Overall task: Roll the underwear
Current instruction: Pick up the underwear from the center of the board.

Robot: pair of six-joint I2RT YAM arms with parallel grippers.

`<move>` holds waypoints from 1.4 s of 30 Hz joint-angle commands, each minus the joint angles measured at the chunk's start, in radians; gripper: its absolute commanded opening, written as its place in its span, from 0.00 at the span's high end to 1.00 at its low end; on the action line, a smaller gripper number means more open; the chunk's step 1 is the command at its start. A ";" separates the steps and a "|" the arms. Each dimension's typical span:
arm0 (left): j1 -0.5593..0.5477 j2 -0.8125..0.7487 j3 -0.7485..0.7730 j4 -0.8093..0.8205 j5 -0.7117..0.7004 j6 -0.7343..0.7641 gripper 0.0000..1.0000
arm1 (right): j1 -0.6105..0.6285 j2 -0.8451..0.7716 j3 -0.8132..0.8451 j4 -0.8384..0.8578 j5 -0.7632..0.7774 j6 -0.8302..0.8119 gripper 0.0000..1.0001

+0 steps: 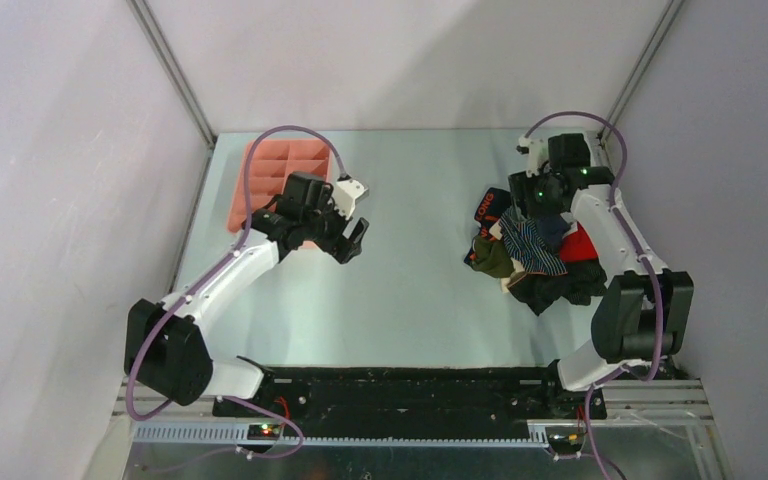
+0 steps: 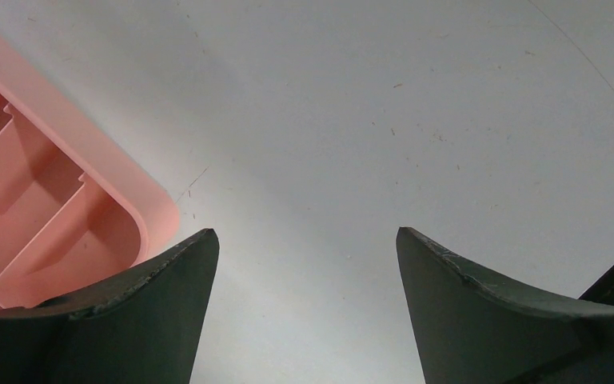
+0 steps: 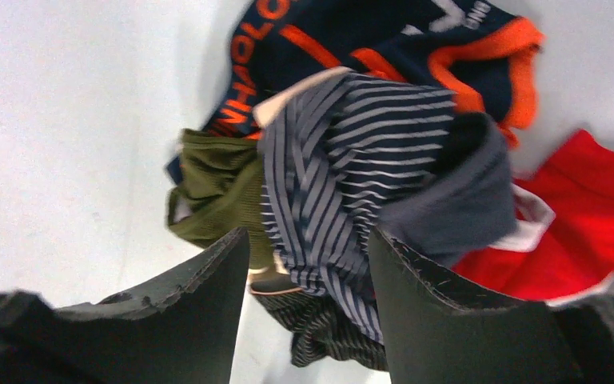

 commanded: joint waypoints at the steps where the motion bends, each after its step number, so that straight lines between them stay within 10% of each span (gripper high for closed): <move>1: 0.001 -0.010 0.034 0.009 -0.013 0.006 0.11 | -0.051 -0.001 0.003 0.049 0.158 0.067 0.40; 22: 0.001 -0.020 0.017 0.004 -0.023 0.012 0.09 | -0.093 0.083 -0.016 0.109 0.211 0.242 0.44; 42: 0.000 0.012 0.045 -0.007 -0.023 0.015 0.09 | -0.062 -0.121 -0.215 -0.115 0.083 -0.283 0.36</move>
